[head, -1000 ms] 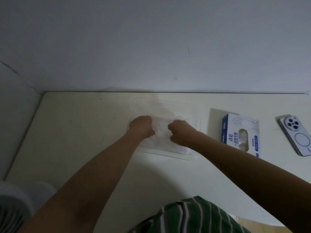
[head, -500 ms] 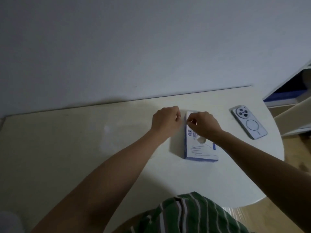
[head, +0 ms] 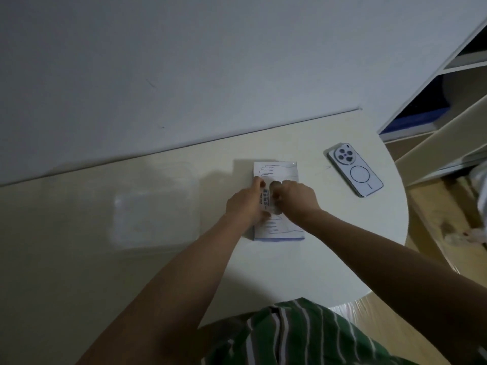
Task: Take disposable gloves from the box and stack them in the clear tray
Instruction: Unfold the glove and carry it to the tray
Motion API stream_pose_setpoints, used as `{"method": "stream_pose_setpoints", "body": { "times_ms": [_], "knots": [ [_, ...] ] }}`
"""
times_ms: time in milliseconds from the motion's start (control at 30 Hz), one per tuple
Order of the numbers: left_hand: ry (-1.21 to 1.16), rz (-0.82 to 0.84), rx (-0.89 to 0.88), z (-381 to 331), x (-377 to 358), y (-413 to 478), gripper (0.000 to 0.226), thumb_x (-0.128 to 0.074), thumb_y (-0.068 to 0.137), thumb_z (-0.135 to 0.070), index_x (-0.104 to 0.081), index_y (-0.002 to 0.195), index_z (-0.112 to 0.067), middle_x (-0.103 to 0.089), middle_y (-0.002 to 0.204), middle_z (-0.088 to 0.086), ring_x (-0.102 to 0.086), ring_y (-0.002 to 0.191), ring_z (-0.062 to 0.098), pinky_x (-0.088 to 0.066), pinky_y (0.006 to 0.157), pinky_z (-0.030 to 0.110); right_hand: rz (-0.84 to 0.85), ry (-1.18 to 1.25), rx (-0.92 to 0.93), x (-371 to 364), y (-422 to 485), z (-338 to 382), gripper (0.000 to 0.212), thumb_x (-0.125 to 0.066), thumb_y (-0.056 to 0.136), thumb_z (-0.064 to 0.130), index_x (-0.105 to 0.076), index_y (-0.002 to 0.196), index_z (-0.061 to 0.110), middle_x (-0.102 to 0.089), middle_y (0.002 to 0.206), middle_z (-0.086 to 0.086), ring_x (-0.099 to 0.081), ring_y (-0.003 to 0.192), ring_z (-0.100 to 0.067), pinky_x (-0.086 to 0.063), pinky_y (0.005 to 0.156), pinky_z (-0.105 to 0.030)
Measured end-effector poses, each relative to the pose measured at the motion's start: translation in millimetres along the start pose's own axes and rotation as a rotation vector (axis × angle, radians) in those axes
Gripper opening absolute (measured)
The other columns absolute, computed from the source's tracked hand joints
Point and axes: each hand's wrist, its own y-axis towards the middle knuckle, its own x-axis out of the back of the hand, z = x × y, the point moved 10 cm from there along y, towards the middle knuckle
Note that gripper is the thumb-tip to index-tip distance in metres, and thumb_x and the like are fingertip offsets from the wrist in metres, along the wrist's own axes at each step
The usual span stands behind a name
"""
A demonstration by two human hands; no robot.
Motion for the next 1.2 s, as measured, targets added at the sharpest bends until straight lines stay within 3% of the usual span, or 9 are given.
{"method": "stream_pose_setpoints", "body": {
  "times_ms": [300, 467, 600, 733, 833, 900, 967, 1033, 1200],
  "knots": [
    [-0.006, 0.009, 0.029, -0.1, -1.6, 3.1, 0.077, -0.078, 0.074, -0.034, -0.027, 0.132, -0.027, -0.061, 0.113, 0.003, -0.062, 0.094, 0.026, -0.047, 0.075, 0.033, -0.276, 0.647, 0.114, 57.1, -4.6, -26.5, 0.009, -0.065, 0.09, 0.017, -0.062, 0.088, 0.009, -0.056, 0.103, -0.002, -0.057, 0.09, -0.013, -0.045, 0.075, -0.012],
    [-0.041, 0.07, 0.018, -0.2, -2.4, 1.6, 0.078, -0.077, 0.077, -0.036, -0.031, 0.138, -0.023, -0.062, 0.114, 0.007, -0.062, 0.1, 0.029, -0.05, 0.08, 0.036, -0.217, 1.051, -0.037, 66.6, -4.3, -36.4, 0.017, -0.055, 0.094, 0.018, -0.057, 0.08, 0.008, -0.06, 0.073, -0.003, -0.055, 0.067, -0.012, -0.046, 0.064, -0.031],
    [-0.543, 0.062, -0.179, -12.9, 23.9, -11.0, 0.058, -0.082, 0.076, -0.023, -0.052, 0.125, -0.017, -0.063, 0.115, 0.008, -0.062, 0.106, 0.024, -0.052, 0.091, 0.04, -0.206, 1.053, -0.061, 78.1, 0.4, -30.1, 0.029, -0.057, 0.094, 0.024, -0.054, 0.072, 0.005, -0.05, 0.062, -0.002, -0.046, 0.059, -0.014, -0.039, 0.058, -0.028],
    [-1.022, -0.116, -0.078, 13.1, 67.7, -25.6, 0.075, -0.082, 0.076, -0.021, -0.039, 0.138, -0.018, -0.054, 0.126, 0.004, -0.059, 0.107, 0.016, -0.051, 0.092, 0.029, -0.087, 1.019, -0.099, 69.8, 5.6, -16.1, 0.035, -0.057, 0.094, 0.028, -0.047, 0.067, 0.008, -0.038, 0.065, -0.01, -0.036, 0.062, -0.019, -0.031, 0.061, -0.032],
    [-1.036, -0.237, -0.081, 31.6, 96.8, -35.7, 0.051, -0.072, 0.083, -0.005, -0.051, 0.129, -0.006, -0.06, 0.112, 0.013, -0.061, 0.089, 0.014, -0.051, 0.075, 0.016, -0.029, 1.046, -0.088, 69.3, 6.2, 6.9, 0.038, -0.054, 0.096, 0.031, -0.048, 0.067, 0.008, -0.038, 0.066, -0.012, -0.036, 0.063, -0.022, -0.029, 0.062, -0.033],
    [-0.95, -0.277, -0.091, 41.7, 108.1, -42.8, 0.04, -0.069, 0.083, 0.002, -0.058, 0.122, -0.002, -0.062, 0.098, 0.012, -0.058, 0.081, 0.012, -0.049, 0.073, 0.013, 0.037, 1.041, -0.077, 69.2, 5.6, 27.4, 0.042, -0.051, 0.098, 0.037, -0.058, 0.068, 0.008, -0.052, 0.067, -0.011, -0.048, 0.064, -0.026, -0.04, 0.06, -0.032],
    [-0.877, -0.331, -0.06, 54.8, 115.9, -49.2, 0.031, -0.068, 0.083, 0.0, -0.064, 0.113, -0.004, -0.063, 0.088, 0.009, -0.057, 0.072, 0.009, -0.047, 0.07, 0.015, 0.149, 1.008, -0.071, 63.5, 6.1, 47.8, 0.047, -0.047, 0.099, 0.043, -0.07, 0.089, 0.003, -0.067, 0.088, -0.022, -0.063, 0.078, -0.037, -0.055, 0.071, -0.04],
    [-0.835, -0.418, -0.035, 70.7, 128.1, -59.1, 0.021, -0.063, 0.082, 0.001, -0.07, 0.101, -0.005, -0.066, 0.083, 0.008, -0.059, 0.063, 0.002, -0.048, 0.065, 0.016, 0.254, 0.995, -0.041, 59.6, 4.8, 72.3, 0.06, -0.044, 0.099, 0.048, -0.067, 0.102, -0.007, -0.063, 0.099, -0.032, -0.061, 0.083, -0.046, -0.055, 0.077, -0.048],
    [-0.821, -0.635, 0.062, 122.7, 153.4, -85.0, 0.024, -0.045, 0.086, 0.002, -0.066, 0.094, -0.007, -0.067, 0.08, 0.01, -0.066, 0.058, 0.019, -0.057, 0.059, 0.032, 0.418, 1.039, 0.056, 56.3, 0.7, 124.8, 0.06, -0.036, 0.096, 0.06, -0.055, 0.066, 0.012, -0.04, 0.055, -0.004, -0.038, 0.051, -0.016, -0.033, 0.053, -0.027]
  ]
}}
